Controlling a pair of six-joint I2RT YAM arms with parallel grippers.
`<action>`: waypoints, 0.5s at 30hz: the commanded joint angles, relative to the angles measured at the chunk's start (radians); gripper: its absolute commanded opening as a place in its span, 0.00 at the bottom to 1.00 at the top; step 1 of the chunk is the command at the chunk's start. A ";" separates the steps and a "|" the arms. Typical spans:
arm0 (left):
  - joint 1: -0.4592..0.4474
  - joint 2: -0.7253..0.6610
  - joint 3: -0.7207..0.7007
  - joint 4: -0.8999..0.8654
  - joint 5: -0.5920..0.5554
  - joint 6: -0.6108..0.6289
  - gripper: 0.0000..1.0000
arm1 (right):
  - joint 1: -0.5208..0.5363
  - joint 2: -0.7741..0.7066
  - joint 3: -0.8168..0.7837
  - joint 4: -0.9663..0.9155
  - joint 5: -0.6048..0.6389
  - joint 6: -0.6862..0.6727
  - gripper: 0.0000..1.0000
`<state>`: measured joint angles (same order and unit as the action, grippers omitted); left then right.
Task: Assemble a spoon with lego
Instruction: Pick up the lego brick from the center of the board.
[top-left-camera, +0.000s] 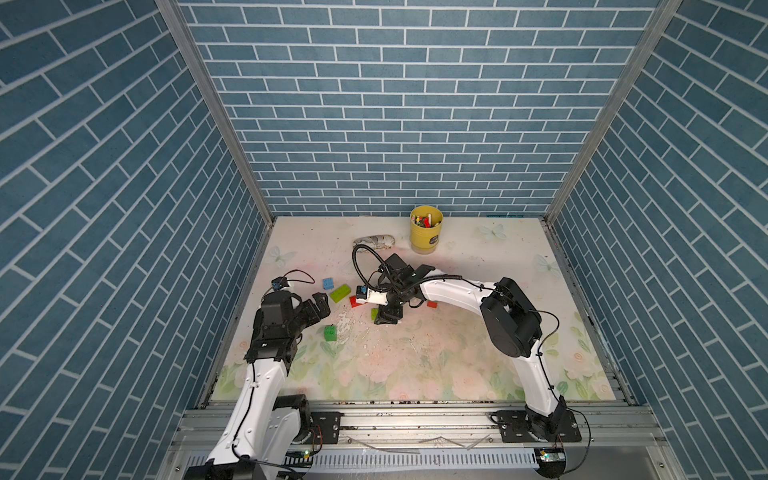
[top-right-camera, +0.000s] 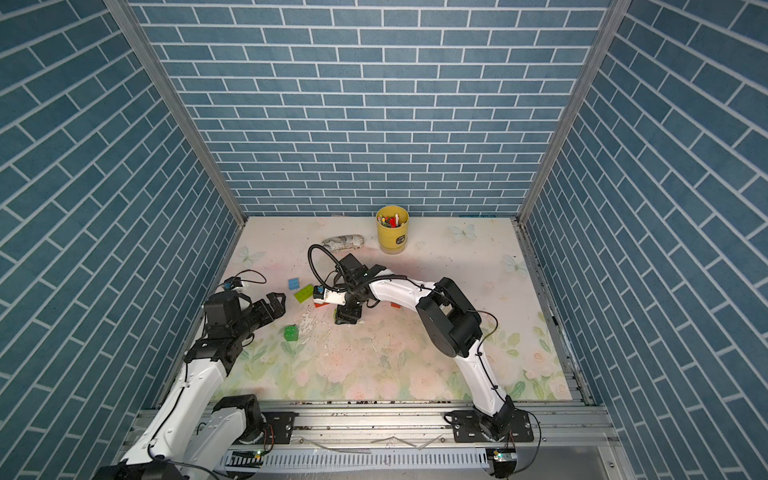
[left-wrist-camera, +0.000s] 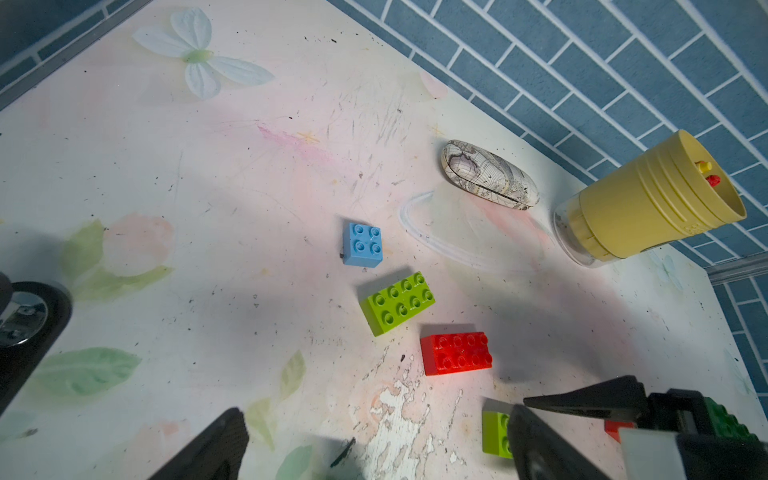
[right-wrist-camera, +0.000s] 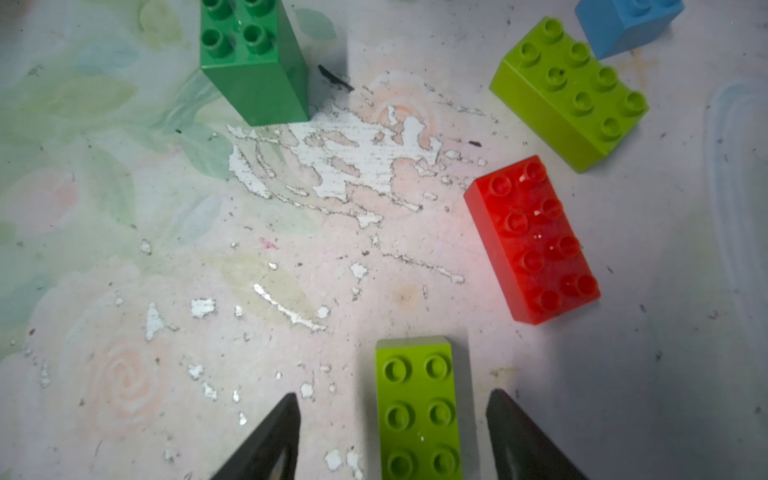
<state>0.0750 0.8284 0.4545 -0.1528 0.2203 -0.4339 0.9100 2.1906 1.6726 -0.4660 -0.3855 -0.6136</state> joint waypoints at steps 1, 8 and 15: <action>0.008 -0.002 -0.007 0.005 0.004 -0.001 0.99 | 0.000 0.045 0.040 0.002 0.006 -0.065 0.67; 0.008 0.006 -0.007 0.008 0.013 0.000 0.99 | 0.001 0.075 0.052 -0.020 -0.005 -0.066 0.54; 0.008 0.008 -0.007 0.006 0.014 0.001 0.99 | 0.005 0.081 0.068 -0.039 -0.006 -0.066 0.44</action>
<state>0.0757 0.8310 0.4545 -0.1524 0.2287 -0.4343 0.9112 2.2581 1.7069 -0.4793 -0.3782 -0.6361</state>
